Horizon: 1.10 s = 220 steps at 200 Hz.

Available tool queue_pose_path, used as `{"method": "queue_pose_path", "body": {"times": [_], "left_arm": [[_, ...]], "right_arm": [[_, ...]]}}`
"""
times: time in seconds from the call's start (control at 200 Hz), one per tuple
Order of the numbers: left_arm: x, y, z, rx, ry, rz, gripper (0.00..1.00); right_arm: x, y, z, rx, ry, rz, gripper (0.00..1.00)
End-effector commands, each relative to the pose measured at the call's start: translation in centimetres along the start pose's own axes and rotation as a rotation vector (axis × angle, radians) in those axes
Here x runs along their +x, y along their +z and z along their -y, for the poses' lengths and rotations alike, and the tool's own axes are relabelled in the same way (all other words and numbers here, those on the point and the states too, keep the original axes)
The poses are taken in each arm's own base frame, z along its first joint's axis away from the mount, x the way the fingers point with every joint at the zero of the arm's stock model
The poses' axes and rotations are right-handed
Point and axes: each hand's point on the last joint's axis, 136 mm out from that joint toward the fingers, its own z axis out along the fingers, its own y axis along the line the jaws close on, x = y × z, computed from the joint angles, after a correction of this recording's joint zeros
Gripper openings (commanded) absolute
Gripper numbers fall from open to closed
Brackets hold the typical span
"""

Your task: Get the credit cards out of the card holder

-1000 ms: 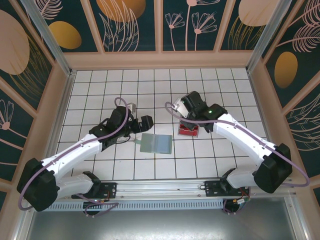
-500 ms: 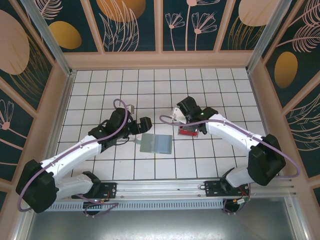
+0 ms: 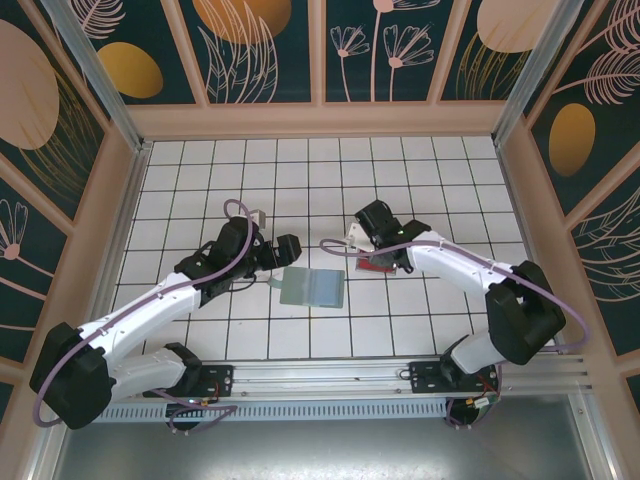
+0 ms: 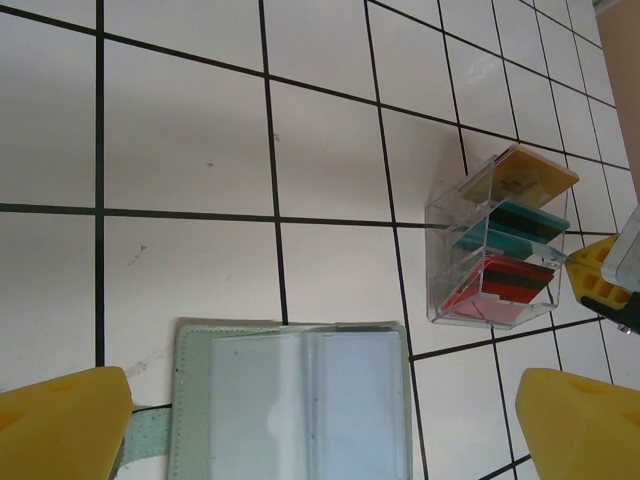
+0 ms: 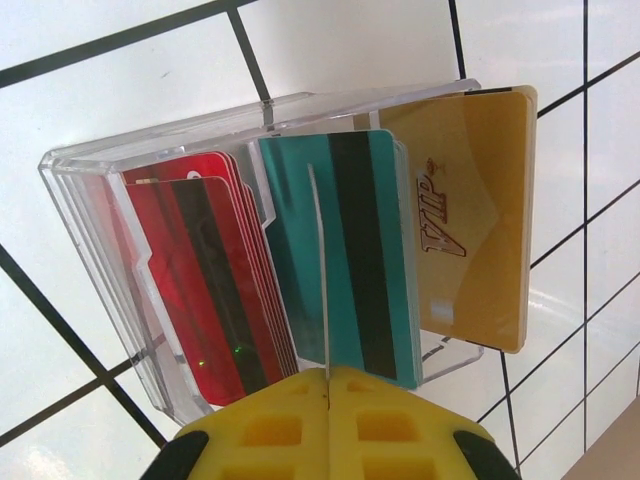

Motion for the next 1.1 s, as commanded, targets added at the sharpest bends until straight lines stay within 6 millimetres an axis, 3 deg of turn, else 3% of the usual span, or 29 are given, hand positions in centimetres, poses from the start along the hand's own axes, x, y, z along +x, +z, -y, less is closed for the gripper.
{"method": "queue_pose_path", "body": {"times": [0.0, 0.165, 0.27, 0.425, 0.571, 0.691, 0.801, 0.921, 1.096], "left_arm": [[0.3, 0.0, -0.8, -0.018, 0.009, -0.003, 0.98], [0.4, 0.1, -0.9, -0.019, 0.008, -0.007, 0.98], [0.5, 0.0, -1.0, -0.017, 0.006, -0.006, 0.98], [0.5, 0.2, -1.1, -0.021, 0.004, -0.01, 0.98], [0.5, 0.3, -1.1, -0.022, 0.003, -0.013, 0.98], [0.6, 0.3, -1.2, -0.026, 0.005, -0.014, 0.99], [0.6, 0.5, -1.2, -0.026, 0.004, -0.021, 0.99], [0.7, 0.8, -1.1, -0.023, 0.007, -0.032, 0.98], [0.8, 0.7, -1.2, -0.026, 0.007, -0.034, 0.99]], "right_arm": [[-0.2, 0.4, 0.6, 0.023, -0.006, -0.008, 0.0], [-0.5, 0.5, 2.3, 0.082, 0.047, -0.005, 0.3], [-0.5, 0.6, 4.2, 0.143, 0.108, -0.007, 0.36], [0.0, 0.6, 6.1, 0.202, 0.186, -0.017, 0.34], [0.3, 0.8, 5.8, 0.189, 0.217, -0.011, 0.34], [-0.8, -0.6, 5.3, 0.104, 0.266, 0.062, 0.37], [-2.1, -1.9, 2.7, -0.069, 0.283, 0.132, 0.45], [-1.9, -0.9, 0.8, -0.104, 0.253, 0.095, 0.48], [-1.9, 0.5, 1.1, -0.072, 0.272, 0.059, 0.51]]}}
